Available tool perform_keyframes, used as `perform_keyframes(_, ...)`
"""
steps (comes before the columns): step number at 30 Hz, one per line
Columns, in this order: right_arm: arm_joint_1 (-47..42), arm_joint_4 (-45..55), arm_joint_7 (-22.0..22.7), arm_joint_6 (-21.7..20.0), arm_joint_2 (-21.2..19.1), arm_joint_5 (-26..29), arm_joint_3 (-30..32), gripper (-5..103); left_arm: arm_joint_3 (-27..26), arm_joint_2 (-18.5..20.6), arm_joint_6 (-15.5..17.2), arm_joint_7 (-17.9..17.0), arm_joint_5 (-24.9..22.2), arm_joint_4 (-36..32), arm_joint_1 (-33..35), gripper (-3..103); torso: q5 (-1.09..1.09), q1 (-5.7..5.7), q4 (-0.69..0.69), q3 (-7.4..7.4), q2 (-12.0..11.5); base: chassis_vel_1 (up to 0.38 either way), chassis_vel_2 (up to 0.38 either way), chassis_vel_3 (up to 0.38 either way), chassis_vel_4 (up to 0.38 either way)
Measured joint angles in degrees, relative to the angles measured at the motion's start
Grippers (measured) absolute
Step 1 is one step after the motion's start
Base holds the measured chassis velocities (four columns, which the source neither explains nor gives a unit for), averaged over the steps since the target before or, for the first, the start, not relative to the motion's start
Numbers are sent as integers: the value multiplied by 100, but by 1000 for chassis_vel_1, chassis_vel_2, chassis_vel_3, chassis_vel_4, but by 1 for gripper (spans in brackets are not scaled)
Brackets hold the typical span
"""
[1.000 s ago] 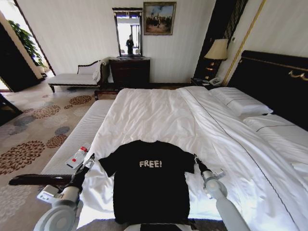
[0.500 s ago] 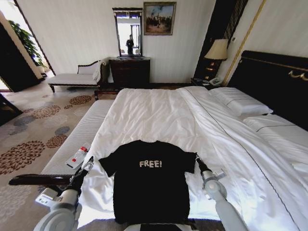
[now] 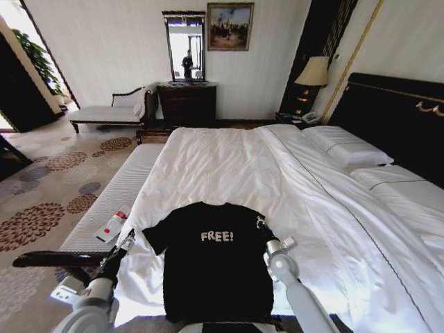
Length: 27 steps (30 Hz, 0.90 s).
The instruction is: Fold the clothes on the bed.
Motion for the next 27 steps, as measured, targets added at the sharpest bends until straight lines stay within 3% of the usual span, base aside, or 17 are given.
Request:
perform_keyframes(20, 211, -556, -110, 118, 223, -470, -469, -2, 111, -125, -32, 15, 211, 130, -7, 100, 1, 0, -1, 0, 0, 0, 0, 0, 0)
perform_keyframes(23, -84, -134, -179, 123, 150, -417, -534, 15, 126, -128, -32, 16, 227, 130, -13, 100, 2, 0, 0, -1, 0, 0, 0, 0, 0)
perform_keyframes(25, -226, 58, -206, 116, 115, -393, -576, 15, 126, -128, -32, 16, 228, 129, -11, 100, 0, 1, -1, -1, 0, 0, 0, 0, 0)
perform_keyframes(26, -434, 323, -236, 104, 80, -372, -635, 25, 124, -127, -32, 16, 229, 123, -2, 100, 2, 0, -1, -1, 0, 0, 0, 0, 0)
perform_keyframes(27, -571, 509, -237, 98, 59, -331, -657, 25, 122, -126, -33, 16, 229, 113, 7, 100, 2, 0, -2, -1, 0, 0, 0, 0, 0)
